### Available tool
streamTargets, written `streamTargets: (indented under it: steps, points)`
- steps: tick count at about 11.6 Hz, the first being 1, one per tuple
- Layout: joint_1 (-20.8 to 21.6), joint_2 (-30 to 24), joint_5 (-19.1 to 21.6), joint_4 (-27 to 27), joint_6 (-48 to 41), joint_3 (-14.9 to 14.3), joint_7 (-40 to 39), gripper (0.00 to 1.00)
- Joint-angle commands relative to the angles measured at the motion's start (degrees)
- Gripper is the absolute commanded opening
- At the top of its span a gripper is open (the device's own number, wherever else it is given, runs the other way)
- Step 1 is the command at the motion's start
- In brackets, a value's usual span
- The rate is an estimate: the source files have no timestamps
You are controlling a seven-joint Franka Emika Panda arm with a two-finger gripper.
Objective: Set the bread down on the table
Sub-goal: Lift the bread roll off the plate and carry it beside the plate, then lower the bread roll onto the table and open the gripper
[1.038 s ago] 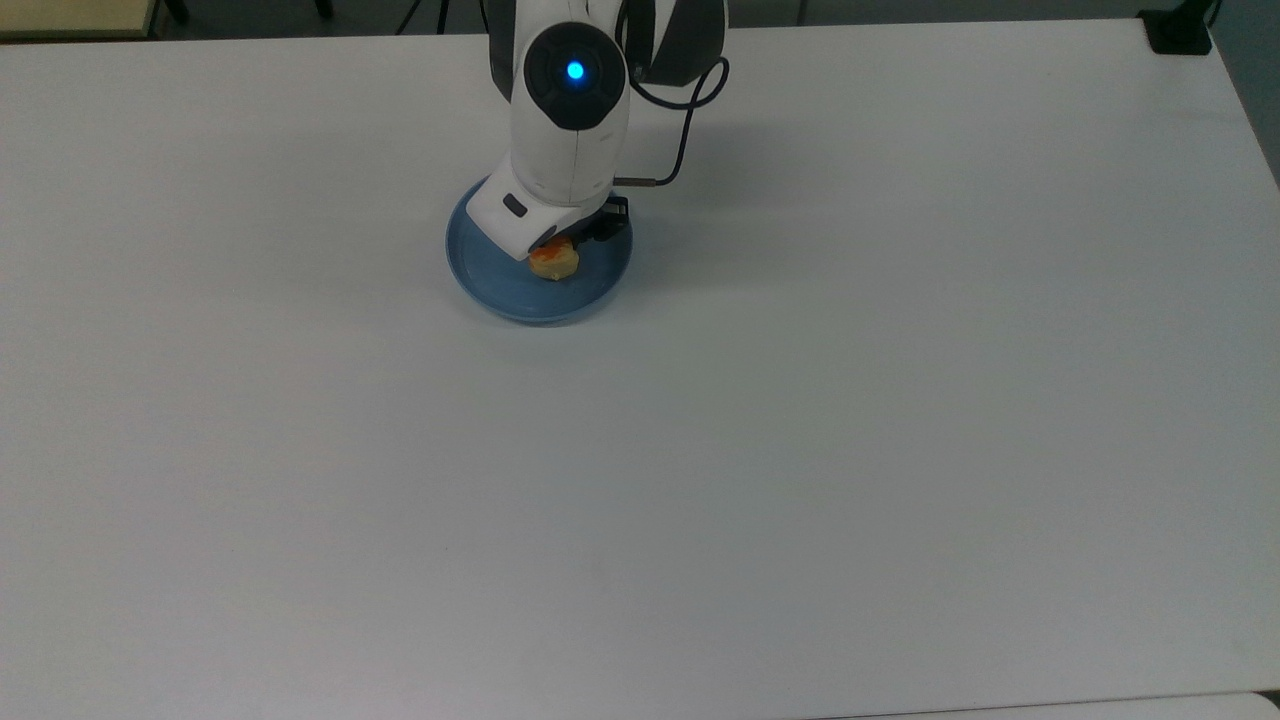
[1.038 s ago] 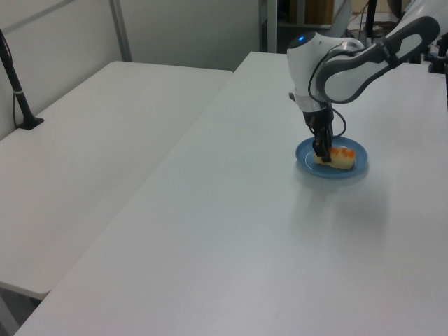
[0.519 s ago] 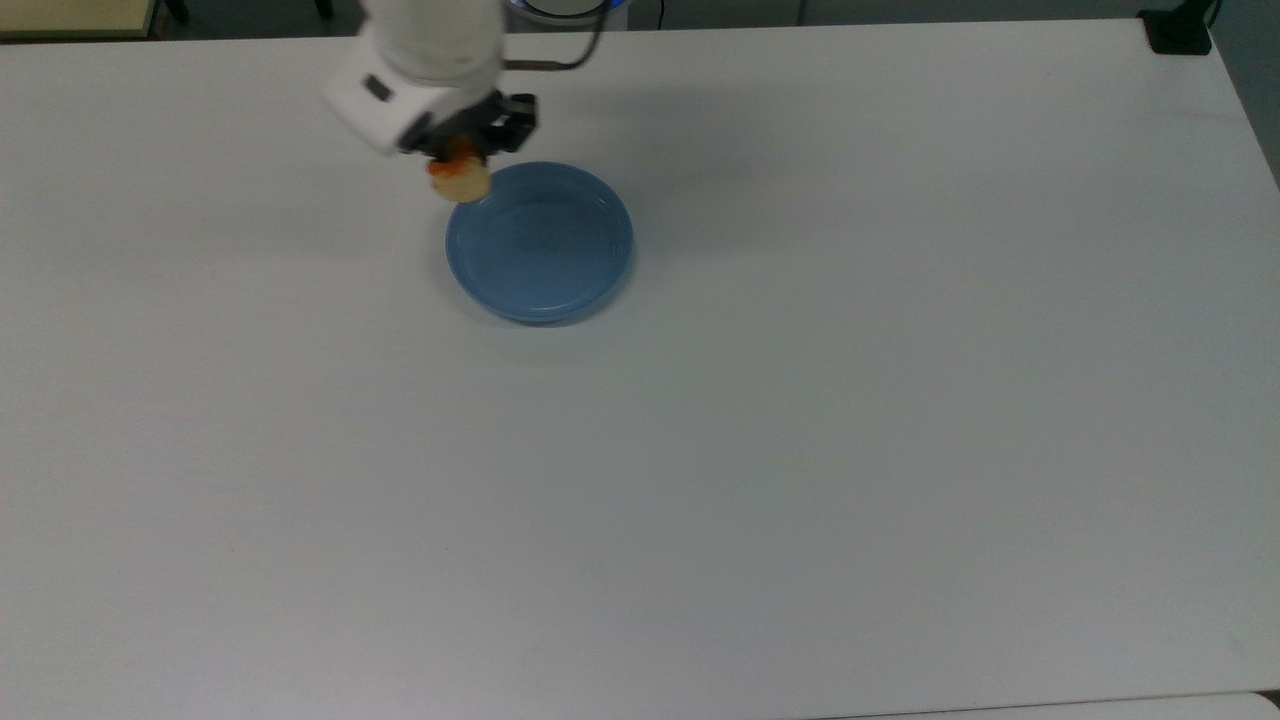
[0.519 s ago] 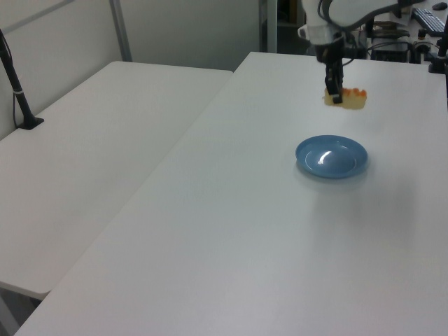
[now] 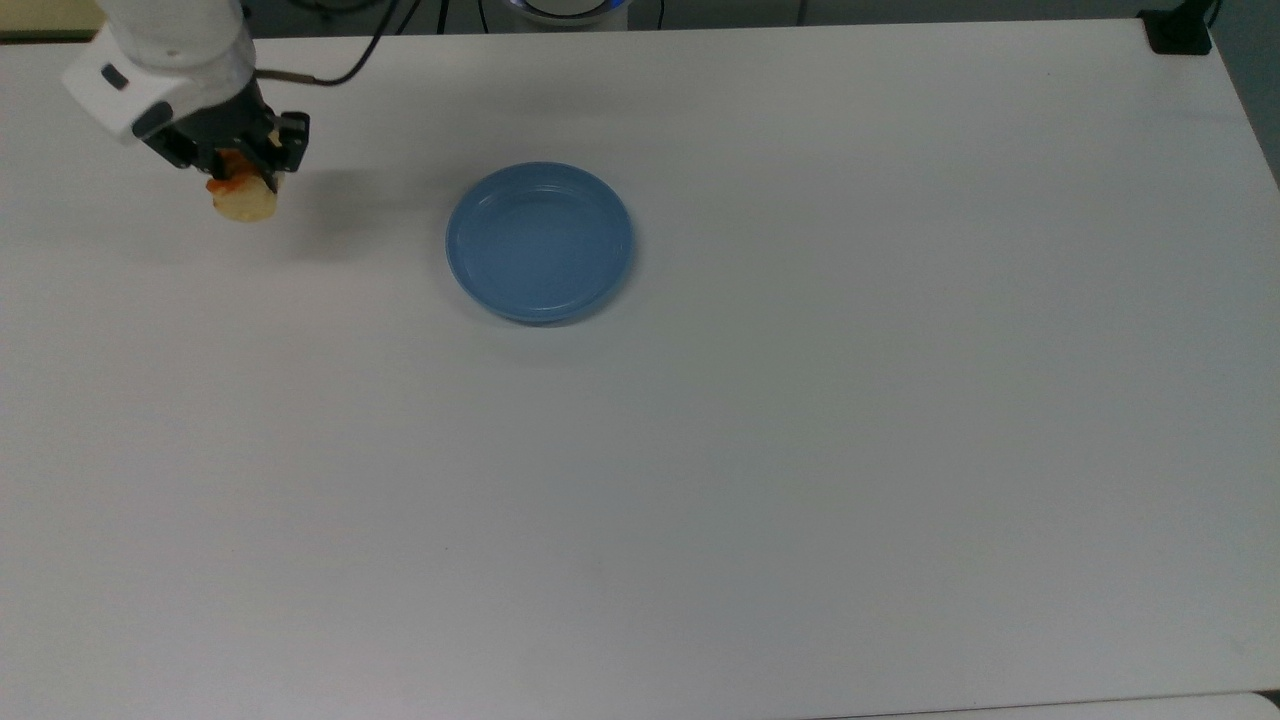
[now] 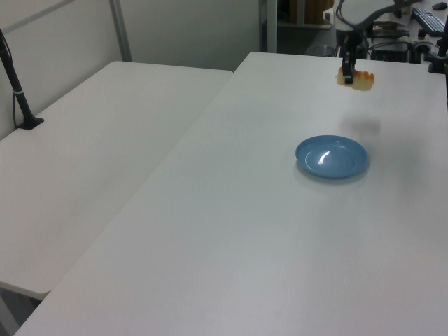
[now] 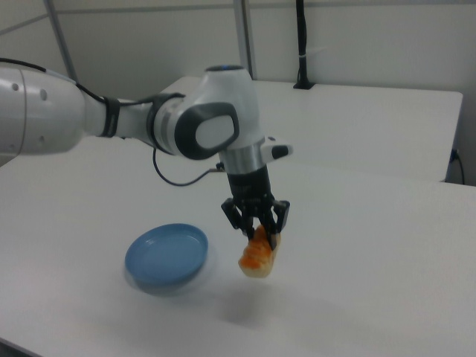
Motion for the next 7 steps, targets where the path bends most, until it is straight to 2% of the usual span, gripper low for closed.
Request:
streamTargets:
  steps: [1, 4, 7]
  points:
    - [0.78, 5.53, 1.61, -3.23, 7.95, -0.41, 2.16, 0.60]
    - [-0.27, 8.44, 2.50, -4.90, 12.28, -0.32, 3.23, 1.00]
    - [-0.54, 7.75, 2.58, -4.73, 11.50, -0.23, 3.49, 1.00]
